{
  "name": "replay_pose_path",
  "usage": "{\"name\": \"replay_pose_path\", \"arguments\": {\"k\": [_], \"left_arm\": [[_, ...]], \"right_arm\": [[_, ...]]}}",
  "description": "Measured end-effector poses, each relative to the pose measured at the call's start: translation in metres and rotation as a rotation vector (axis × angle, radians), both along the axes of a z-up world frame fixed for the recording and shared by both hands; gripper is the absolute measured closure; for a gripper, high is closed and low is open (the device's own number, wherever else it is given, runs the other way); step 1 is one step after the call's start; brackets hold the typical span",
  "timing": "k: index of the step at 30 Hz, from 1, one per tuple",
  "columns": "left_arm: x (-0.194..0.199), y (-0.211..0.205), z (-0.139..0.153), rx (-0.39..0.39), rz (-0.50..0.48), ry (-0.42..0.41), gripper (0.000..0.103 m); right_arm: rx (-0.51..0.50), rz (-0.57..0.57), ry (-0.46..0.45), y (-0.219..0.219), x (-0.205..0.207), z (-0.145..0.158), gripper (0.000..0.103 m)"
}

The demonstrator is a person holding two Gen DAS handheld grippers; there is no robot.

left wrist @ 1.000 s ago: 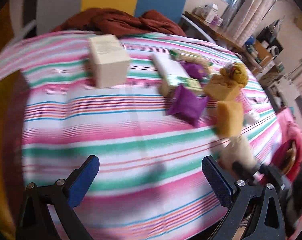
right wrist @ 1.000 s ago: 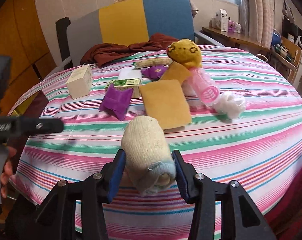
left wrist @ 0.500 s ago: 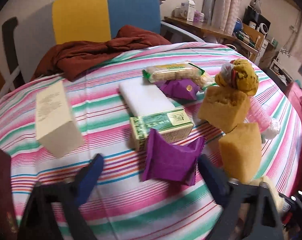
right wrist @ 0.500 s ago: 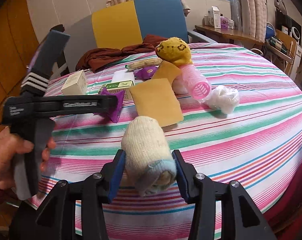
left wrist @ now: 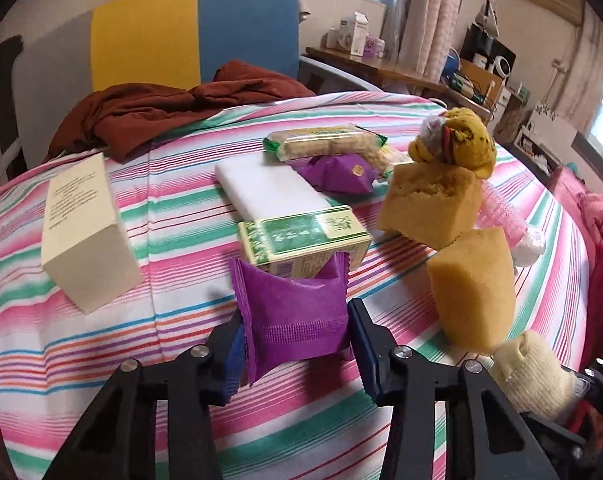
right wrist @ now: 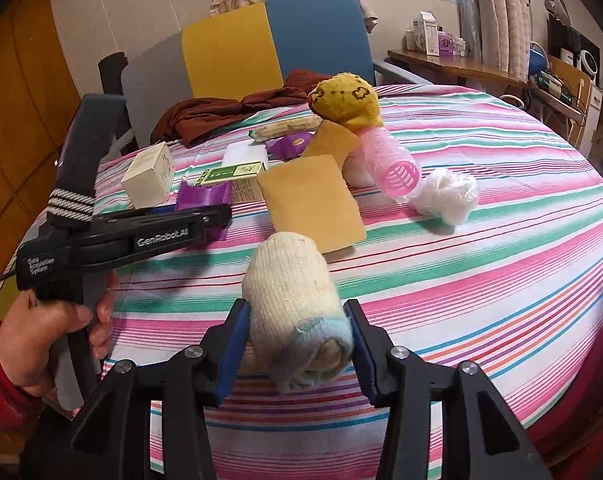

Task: Organize objects
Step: 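Grasp the purple packet with the left tool while the right tool holds the sock roll, then carry the sock roll and purple packet over the gold tray with both tools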

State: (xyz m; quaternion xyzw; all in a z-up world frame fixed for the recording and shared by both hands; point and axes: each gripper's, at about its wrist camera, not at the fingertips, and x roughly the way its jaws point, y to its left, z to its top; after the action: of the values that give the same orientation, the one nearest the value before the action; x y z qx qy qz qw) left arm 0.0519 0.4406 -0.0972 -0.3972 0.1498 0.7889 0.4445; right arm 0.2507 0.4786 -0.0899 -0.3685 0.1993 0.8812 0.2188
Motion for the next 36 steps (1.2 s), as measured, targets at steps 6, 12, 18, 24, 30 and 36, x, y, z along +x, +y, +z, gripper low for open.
{"name": "replay_pose_path", "arguments": {"k": [6, 12, 18, 24, 30, 36], "left_arm": [[0.003, -0.018, 0.0, 0.032, 0.023, -0.008, 0.057], [0.006, -0.046, 0.003, 0.056, 0.051, -0.034, 0.058], [0.015, -0.08, 0.014, 0.087, 0.046, -0.048, 0.058], [0.021, -0.123, 0.043, 0.123, 0.08, -0.001, 0.058], [0.018, -0.171, 0.068, 0.152, 0.139, 0.042, 0.058], [0.006, -0.219, 0.081, 0.158, 0.22, 0.068, 0.058]], "right_arm": [[-0.02, 0.02, -0.025, -0.007, -0.007, -0.007, 0.057], [0.03, 0.01, -0.07, -0.015, -0.013, 0.001, 0.058], [0.097, 0.013, -0.09, -0.03, -0.017, 0.021, 0.059], [0.186, 0.022, -0.126, -0.053, -0.026, 0.046, 0.059], [0.234, 0.042, -0.173, -0.079, -0.042, 0.06, 0.059], [0.297, 0.098, -0.171, -0.115, -0.061, 0.073, 0.059]]}}
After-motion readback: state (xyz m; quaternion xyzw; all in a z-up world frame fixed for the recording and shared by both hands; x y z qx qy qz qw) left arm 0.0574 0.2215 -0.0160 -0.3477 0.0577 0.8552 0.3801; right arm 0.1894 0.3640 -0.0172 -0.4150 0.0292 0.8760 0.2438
